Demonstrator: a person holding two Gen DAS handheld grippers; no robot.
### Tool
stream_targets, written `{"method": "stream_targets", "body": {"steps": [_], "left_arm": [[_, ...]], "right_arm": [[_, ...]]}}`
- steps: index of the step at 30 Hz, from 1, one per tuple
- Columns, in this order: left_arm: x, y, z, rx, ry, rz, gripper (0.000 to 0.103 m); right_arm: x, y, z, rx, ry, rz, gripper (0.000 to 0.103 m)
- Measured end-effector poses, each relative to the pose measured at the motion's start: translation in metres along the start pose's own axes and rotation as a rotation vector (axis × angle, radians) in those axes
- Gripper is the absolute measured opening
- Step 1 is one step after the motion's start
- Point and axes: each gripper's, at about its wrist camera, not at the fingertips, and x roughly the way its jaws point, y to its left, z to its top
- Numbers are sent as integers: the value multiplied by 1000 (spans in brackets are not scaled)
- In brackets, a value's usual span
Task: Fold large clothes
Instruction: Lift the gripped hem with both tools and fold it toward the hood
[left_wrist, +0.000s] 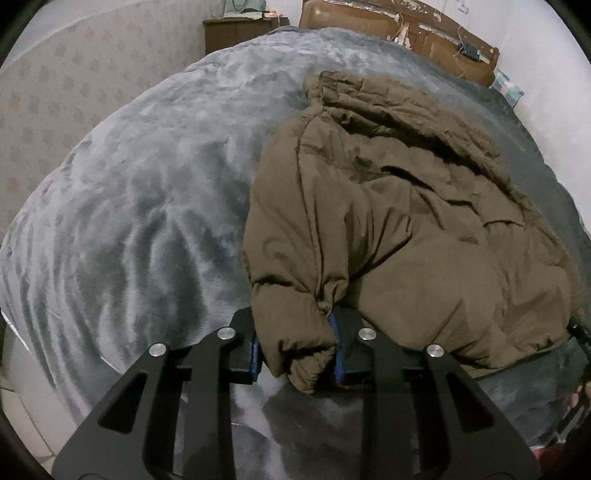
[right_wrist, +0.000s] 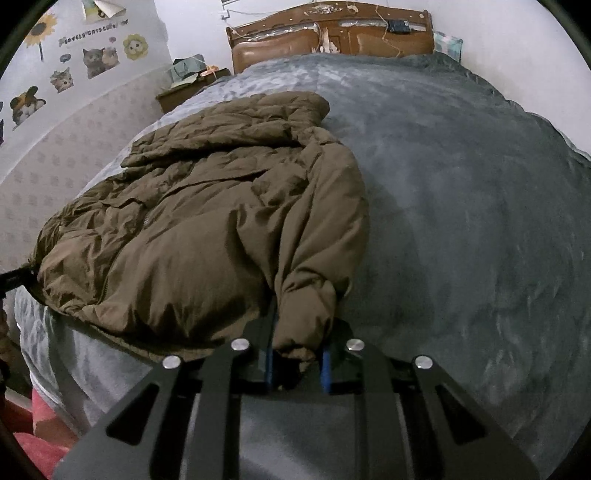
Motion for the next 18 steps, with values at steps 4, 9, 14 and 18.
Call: {"method": "stream_targets", "body": {"steps": [4, 9, 14, 18], "left_arm": [[2, -1, 10, 3, -6, -3, 27], [-9, -9, 24, 13, -52, -34, 27], [-19, -18, 48, 32, -96, -55, 28], [-19, -29, 68, 59, -130, -61, 28]], "right_arm": [[5, 1, 16, 2, -24, 4, 17], [3, 5, 33, 7, -59, 13, 17], [1, -3, 58, 78, -101, 85, 17], [8, -5, 80, 89, -120, 93, 17]]}}
